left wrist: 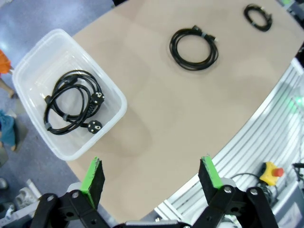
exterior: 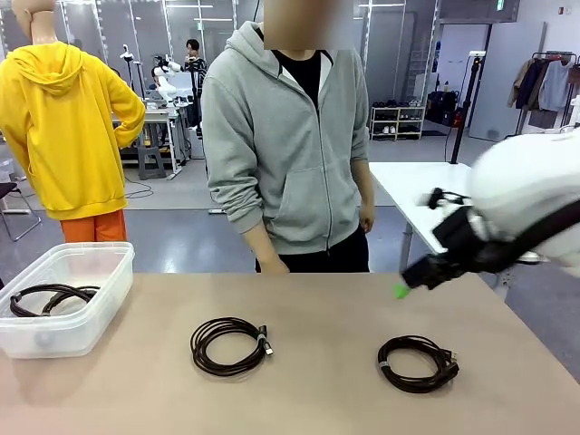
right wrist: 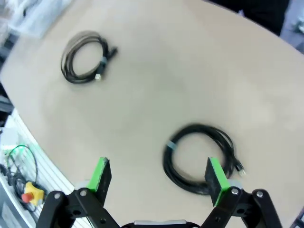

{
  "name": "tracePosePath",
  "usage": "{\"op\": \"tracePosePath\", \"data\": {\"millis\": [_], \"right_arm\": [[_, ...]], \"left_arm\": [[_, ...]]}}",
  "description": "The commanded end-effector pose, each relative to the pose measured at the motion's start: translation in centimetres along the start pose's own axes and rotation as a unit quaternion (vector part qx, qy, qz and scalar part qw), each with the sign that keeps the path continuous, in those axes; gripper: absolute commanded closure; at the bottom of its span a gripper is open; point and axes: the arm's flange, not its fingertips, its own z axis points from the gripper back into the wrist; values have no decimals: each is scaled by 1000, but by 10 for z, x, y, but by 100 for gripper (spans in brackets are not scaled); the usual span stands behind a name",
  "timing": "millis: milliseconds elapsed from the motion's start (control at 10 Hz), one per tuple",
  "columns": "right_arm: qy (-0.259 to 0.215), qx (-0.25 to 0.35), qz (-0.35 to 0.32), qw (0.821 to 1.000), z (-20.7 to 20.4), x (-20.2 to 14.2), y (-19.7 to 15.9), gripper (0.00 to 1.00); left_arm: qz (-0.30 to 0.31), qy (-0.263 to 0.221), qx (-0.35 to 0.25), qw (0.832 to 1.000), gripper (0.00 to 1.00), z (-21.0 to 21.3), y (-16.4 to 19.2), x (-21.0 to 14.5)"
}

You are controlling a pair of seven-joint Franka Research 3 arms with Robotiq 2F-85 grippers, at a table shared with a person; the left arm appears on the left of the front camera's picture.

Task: Organize and store the cables.
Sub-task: Place the USB Extension Cable into the Organizing box.

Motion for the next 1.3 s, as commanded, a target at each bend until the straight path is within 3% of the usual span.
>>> {"op": "tracePosePath", "data": {"millis": [0,300,500,600,1000,1200], "right_arm": [[12,8,99,995,31,-30,-28,0],[8,38,200,979,73,-81,-75,0],[22,80,277,957,71,-100,-87,0],[10,37,200,979,80,-69,-83,0],[10,37,200,979,80,-69,-83,0],[10,37,200,979,80,-69,-83,0]], "left_arm": [[0,4,4,1000,0,0,-1,0],[0,4,4,1000,0,0,-1,0],[0,4,4,1000,0,0,-1,0],[0,4,4,1000,0,0,-1,0],[0,0,0,1000,0,0,0,0],[-20,46,-25,998,0,-52,-49,53]]}}
